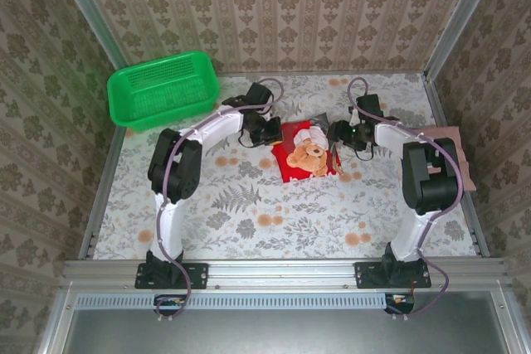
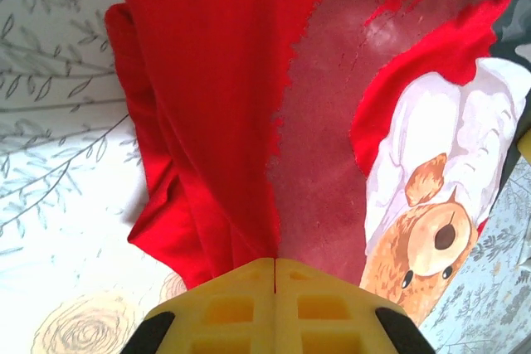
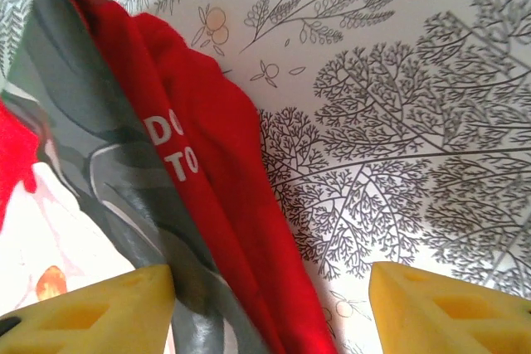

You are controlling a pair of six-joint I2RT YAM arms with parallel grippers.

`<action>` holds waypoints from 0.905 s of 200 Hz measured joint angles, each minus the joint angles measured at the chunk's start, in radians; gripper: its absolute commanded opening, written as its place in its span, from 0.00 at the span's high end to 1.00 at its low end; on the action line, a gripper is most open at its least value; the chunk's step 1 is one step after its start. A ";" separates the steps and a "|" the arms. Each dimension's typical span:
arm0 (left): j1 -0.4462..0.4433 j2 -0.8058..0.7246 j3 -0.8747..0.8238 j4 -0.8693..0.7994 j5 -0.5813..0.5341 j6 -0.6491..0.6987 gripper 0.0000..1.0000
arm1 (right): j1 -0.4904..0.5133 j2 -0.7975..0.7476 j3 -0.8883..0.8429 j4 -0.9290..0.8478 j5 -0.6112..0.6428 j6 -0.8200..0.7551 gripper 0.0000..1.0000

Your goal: Fold and stack the t-shirts

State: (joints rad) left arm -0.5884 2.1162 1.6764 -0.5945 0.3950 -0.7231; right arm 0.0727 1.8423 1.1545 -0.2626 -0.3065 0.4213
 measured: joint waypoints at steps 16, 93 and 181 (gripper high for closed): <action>0.000 0.001 -0.018 0.001 -0.007 -0.008 0.58 | 0.000 0.019 0.012 -0.005 -0.017 -0.005 0.34; -0.007 0.006 -0.018 -0.020 -0.062 -0.019 0.30 | 0.002 0.082 0.055 -0.013 -0.084 -0.034 0.31; -0.011 0.097 0.012 0.005 0.000 -0.065 0.64 | 0.029 0.117 0.081 -0.027 -0.094 -0.060 0.31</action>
State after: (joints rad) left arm -0.5999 2.2135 1.6886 -0.5896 0.3950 -0.7883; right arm 0.1013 1.9594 1.2354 -0.2897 -0.4004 0.3618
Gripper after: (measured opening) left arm 0.409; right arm 0.691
